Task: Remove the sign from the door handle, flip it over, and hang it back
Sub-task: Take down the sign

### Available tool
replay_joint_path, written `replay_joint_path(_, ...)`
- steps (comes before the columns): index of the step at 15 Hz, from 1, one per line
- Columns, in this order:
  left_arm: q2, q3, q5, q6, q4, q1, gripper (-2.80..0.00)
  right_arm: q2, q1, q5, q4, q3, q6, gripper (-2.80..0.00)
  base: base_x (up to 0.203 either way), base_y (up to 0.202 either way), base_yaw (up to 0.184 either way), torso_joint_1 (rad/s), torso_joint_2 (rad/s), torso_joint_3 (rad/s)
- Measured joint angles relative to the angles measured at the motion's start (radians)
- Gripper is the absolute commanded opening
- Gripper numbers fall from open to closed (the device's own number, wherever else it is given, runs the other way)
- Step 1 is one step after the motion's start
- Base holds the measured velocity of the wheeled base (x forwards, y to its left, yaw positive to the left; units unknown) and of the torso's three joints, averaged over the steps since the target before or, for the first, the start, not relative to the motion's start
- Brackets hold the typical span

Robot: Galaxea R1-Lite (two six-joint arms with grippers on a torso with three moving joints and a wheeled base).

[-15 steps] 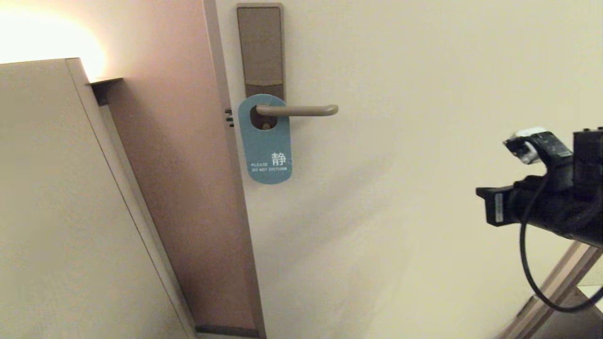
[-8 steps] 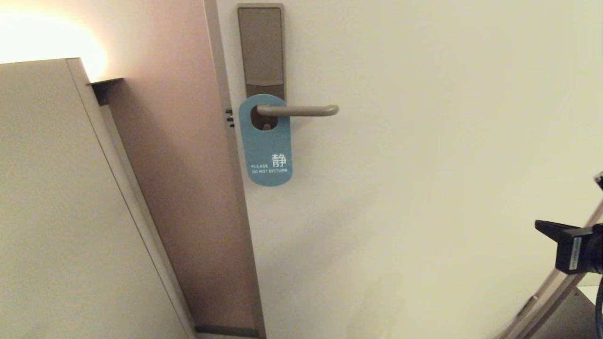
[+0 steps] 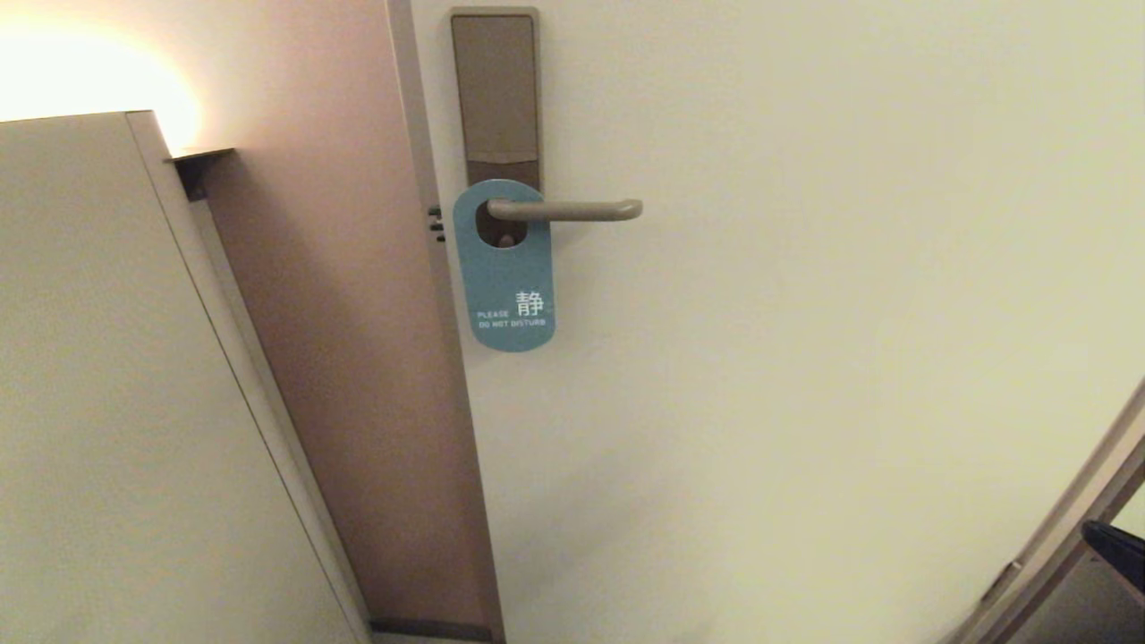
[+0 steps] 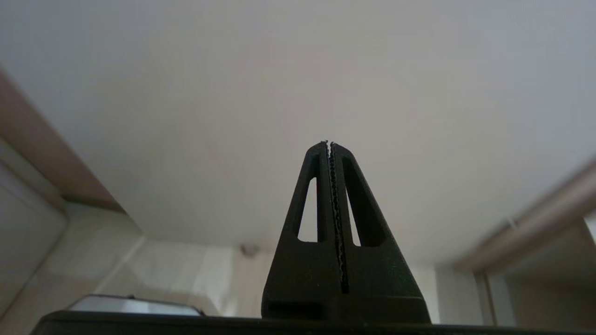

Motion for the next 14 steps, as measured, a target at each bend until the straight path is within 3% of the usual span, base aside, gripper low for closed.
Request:
replay_joint_path(5, 0.0, 0.0, 0.0, 0.0, 0.0, 0.0, -2.8, -0.239, 0.011, 0.018, -0.034, 0.141, -0.006, -2.8, 0.0, 0.0, 0.0, 0.0, 0.0, 0.0)
replay_joint_path(14, 0.0, 0.0, 0.0, 0.0, -0.001, 0.0, -2.8, -0.524, 0.038, -0.091, 0.213, 0.16, -0.002, -2.8, 0.0, 0.0, 0.0, 0.0, 0.0, 0.0)
